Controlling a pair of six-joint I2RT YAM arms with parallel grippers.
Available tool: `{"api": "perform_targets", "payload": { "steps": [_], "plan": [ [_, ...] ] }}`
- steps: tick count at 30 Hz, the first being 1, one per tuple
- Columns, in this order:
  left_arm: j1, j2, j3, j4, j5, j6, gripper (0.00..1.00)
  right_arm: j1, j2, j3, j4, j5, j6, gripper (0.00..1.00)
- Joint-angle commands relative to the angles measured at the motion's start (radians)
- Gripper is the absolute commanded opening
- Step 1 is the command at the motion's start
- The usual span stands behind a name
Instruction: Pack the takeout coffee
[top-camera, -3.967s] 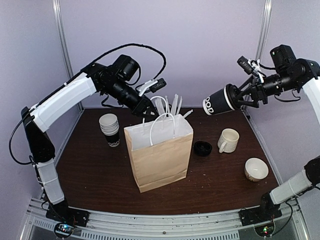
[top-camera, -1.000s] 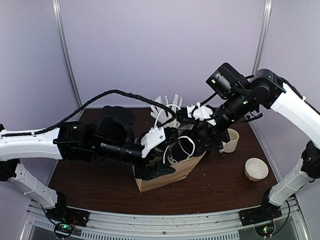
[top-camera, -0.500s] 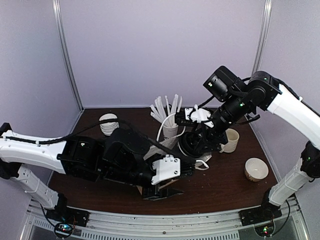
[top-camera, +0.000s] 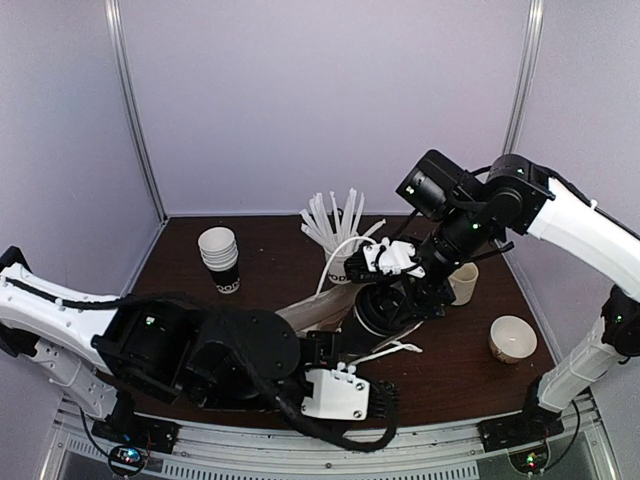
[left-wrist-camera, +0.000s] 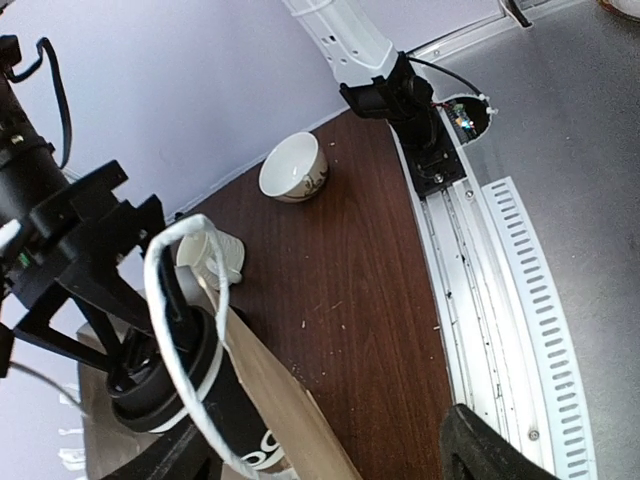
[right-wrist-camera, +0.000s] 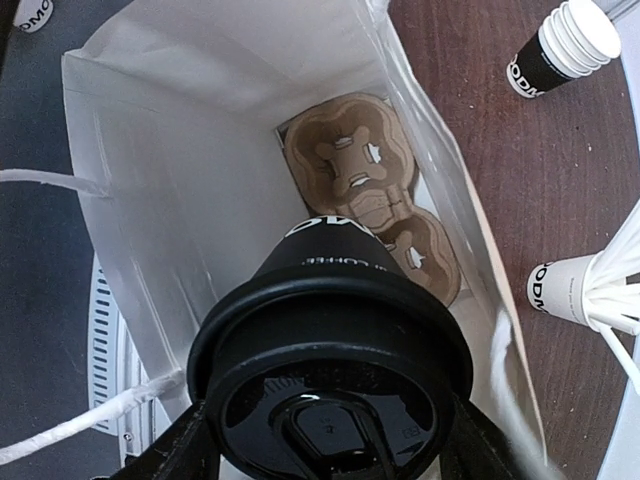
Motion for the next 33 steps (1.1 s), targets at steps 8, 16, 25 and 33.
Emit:
{"api": "perform_targets", "payload": {
  "steps": [8, 16, 25, 33],
  "plan": [
    [-0.158, -0.19, 0.024, 0.111, -0.298, 0.011, 0.78, 0.109, -0.096, -0.094, 0.018, 0.128, -0.093, 0.6],
    [-0.099, -0.448, -0.285, 0.401, -0.448, -0.085, 0.84, 0.198, -0.174, -0.186, 0.036, 0.22, -0.115, 0.6],
    [0.263, -0.587, -0.526, 0.327, -0.372, -0.417, 0.9, 0.37, -0.138, -0.225, 0.092, 0.395, -0.139, 0.6],
    [0.52, -0.442, -0.516, 0.255, -0.081, -0.553, 0.9, 0.486, -0.072, -0.303, 0.218, 0.718, -0.198, 0.58]
  ]
}}
